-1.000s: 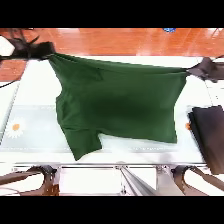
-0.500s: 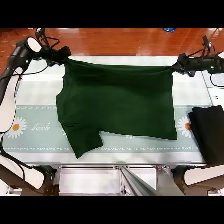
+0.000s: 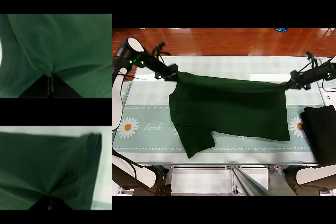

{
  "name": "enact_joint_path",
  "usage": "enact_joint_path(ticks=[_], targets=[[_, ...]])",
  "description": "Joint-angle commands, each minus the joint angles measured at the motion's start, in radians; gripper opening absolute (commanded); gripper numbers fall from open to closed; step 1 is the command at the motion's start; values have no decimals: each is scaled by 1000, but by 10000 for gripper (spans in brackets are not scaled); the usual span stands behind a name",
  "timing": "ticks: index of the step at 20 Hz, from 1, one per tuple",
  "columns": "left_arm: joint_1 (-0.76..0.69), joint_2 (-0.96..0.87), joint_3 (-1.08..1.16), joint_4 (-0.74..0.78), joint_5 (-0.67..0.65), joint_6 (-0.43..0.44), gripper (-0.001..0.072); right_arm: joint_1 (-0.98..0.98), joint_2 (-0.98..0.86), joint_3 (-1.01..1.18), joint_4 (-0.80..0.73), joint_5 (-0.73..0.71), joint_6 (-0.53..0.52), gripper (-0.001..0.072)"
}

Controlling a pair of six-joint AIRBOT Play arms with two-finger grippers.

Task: Fold the shirts.

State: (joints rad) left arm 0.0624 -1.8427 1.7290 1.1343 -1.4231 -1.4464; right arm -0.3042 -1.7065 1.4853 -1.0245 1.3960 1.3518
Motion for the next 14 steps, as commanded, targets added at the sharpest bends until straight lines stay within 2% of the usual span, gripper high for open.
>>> enact_joint_path(ticks=[1, 3, 4, 5, 6, 9, 12, 14], targets=[[5, -5, -95, 34, -74, 25, 20, -1, 2, -103, -58, 30, 13, 21], [6, -6, -128, 33, -56, 25, 20, -1, 2, -141, -54, -6, 13, 22], [5, -6, -134, 34, -51, 21, 42, -1, 2, -154, -53, -26, 16, 63], [5, -6, -134, 33, -53, 8, 203, 2, 2, -160, -56, -42, 42, 308], [6, -4, -134, 33, -55, 12, 501, 3, 4, -159, -44, -37, 43, 410], [26, 28, -127, 34, -74, -6, 508, -14, 81, -159, -43, -3, 41, 410], [86, 119, -154, 43, -104, -10, 508, -77, 257, -169, -230, -4, 85, 410], [150, 234, -275, 45, -71, -4, 508, -141, 394, -252, -325, -43, 130, 410]])
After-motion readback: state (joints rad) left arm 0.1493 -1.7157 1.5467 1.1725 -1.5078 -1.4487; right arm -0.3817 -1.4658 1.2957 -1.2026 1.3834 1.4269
